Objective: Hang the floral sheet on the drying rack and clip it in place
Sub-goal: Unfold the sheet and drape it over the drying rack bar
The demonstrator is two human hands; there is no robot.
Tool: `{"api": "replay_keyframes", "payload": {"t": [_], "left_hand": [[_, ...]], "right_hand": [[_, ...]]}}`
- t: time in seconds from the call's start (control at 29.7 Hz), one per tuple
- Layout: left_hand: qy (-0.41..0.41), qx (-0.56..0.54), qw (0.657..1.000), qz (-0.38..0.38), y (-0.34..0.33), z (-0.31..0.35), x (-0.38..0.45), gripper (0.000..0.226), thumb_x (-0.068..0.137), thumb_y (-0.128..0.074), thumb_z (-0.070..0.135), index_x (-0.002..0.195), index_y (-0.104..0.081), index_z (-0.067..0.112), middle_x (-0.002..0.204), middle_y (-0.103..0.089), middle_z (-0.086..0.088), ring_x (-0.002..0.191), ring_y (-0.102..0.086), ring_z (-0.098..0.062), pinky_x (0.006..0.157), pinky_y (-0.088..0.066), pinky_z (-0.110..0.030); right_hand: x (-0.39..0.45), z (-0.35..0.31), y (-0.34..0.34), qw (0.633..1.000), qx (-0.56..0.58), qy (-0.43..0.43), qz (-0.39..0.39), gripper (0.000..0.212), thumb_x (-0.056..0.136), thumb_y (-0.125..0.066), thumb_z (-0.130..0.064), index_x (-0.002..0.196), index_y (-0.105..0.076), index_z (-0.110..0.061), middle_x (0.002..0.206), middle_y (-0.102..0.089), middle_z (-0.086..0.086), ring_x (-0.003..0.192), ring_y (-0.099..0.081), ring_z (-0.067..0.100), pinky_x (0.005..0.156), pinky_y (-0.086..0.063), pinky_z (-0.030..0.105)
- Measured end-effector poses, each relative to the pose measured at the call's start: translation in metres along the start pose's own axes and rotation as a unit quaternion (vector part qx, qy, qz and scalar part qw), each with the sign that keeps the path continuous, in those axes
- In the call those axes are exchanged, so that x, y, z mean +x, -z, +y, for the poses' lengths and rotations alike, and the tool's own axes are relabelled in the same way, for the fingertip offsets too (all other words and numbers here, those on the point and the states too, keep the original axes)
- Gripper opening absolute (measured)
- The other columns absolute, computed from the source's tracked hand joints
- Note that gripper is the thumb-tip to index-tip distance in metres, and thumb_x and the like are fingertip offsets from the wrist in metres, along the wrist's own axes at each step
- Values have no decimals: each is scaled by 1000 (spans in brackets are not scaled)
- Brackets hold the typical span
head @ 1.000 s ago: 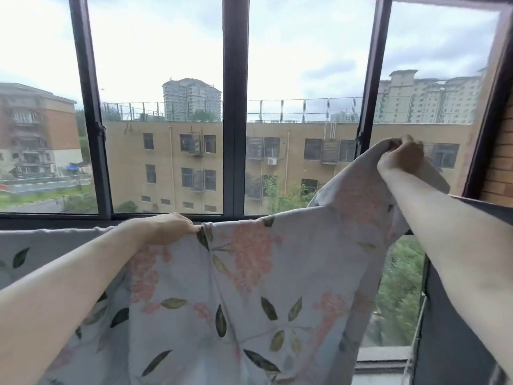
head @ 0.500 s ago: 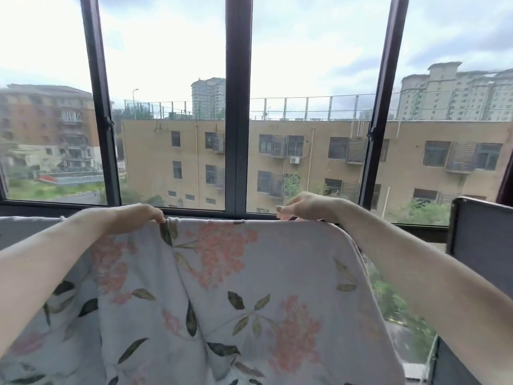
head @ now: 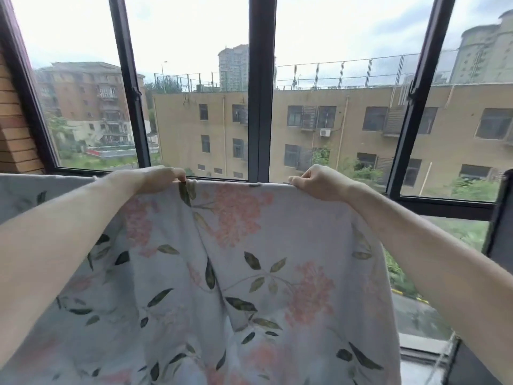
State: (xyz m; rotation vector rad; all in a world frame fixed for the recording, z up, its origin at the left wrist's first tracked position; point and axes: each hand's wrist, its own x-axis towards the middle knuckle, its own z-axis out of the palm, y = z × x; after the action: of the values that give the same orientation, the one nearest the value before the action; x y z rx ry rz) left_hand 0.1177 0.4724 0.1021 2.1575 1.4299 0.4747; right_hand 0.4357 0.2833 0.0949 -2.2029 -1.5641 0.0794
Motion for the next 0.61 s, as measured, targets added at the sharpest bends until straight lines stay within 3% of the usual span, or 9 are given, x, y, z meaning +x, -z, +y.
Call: {"api": "replay_keyframes", "payload": {"t": [0.1,0.2,0.27,0.34,0.37,0.47,0.61], "left_hand": [[-1,108,991,76,-8,-3,-9,52,99,-38,57,73,-59,16,92,-65,-16,77,-57,-30,71,-40,-37],[-28,154,975,160,-27,-16,-19,65,101,-31,59,63,-57,13,78,-67,-11,82,-64,-33,71,-41,-37],[-81,161,961,210,-34,-21,-31,63,105,-28,57,68,-60,16,90,-70,-11,96,-64,-34,92,-40,-43],[-112,152,950,247,-40,-27,-33,56,107,-28,55,88,-68,21,112,-71,-12,107,-61,-34,103,-31,-44],[-118,152,948,255,-41,-31,-36,52,107,-30,54,97,-70,22,116,-71,-12,107,-60,-33,102,-30,-44],[-131,151,952,232,-32,-39,-46,37,107,-37,46,96,-64,24,110,-70,-8,94,-50,-26,93,-33,-42],[-131,168,962,171,-22,-38,-49,29,104,-41,44,104,-64,25,110,-69,-5,98,-57,-28,85,-42,-40]], "right_hand": [[-18,-1,-12,992,-74,11,101,57,99,-43,-46,54,-44,-12,62,-57,6,65,-56,31,61,-37,33],[-25,-11,-15,989,-96,4,110,51,99,-39,-41,59,-52,-12,74,-62,10,75,-59,34,67,-38,35],[-26,-14,-19,990,-102,-2,94,49,98,-39,-41,61,-54,-13,78,-63,12,78,-60,34,69,-39,35],[-25,-12,-21,990,-105,-6,91,47,96,-39,-41,63,-56,-12,80,-64,13,78,-61,35,69,-41,35],[-27,-10,-21,991,-102,-7,90,47,97,-39,-40,63,-57,-12,79,-64,13,77,-61,35,69,-42,36],[-28,-11,-23,990,-97,10,97,52,101,-40,-43,63,-59,-12,77,-64,12,73,-60,33,67,-42,36],[-31,-38,-29,989,-78,69,105,53,103,-41,-47,65,-62,-17,74,-65,6,70,-60,27,63,-40,34]]}}
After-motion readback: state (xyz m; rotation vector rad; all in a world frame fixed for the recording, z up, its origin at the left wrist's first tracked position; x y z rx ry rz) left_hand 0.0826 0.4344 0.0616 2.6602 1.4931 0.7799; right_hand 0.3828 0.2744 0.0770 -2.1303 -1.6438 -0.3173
